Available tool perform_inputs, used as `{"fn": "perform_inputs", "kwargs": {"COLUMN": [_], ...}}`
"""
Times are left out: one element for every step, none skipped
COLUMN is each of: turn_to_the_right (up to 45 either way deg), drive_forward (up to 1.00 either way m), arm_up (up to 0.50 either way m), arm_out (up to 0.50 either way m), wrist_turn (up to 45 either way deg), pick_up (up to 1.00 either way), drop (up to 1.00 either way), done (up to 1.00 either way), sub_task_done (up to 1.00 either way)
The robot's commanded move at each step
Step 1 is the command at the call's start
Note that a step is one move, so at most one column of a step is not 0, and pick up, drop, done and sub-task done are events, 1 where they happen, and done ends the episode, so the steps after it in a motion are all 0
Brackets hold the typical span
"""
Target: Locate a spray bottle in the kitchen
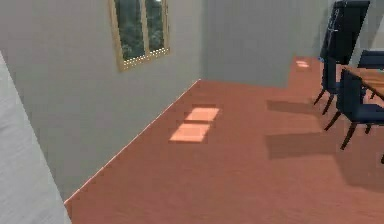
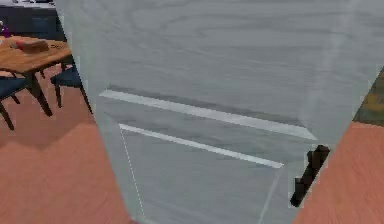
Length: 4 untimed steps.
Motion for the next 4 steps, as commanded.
{"fn": "perform_inputs", "kwargs": {"turn_to_the_right": [39.0, 0.0, 12.0, 0.0], "drive_forward": [0.00, 1.00, 0.00, 0.15], "arm_up": [0.00, 0.00, 0.00, 0.00], "arm_out": [0.00, 0.00, 0.00, 0.00], "wrist_turn": [0.0, 0.0, 0.0, 0.0], "pick_up": [0.00, 0.00, 0.00, 0.00], "drop": [0.00, 0.00, 0.00, 0.00], "done": [0.00, 0.00, 0.00, 0.00], "sub_task_done": [0.00, 0.00, 0.00, 0.00]}}
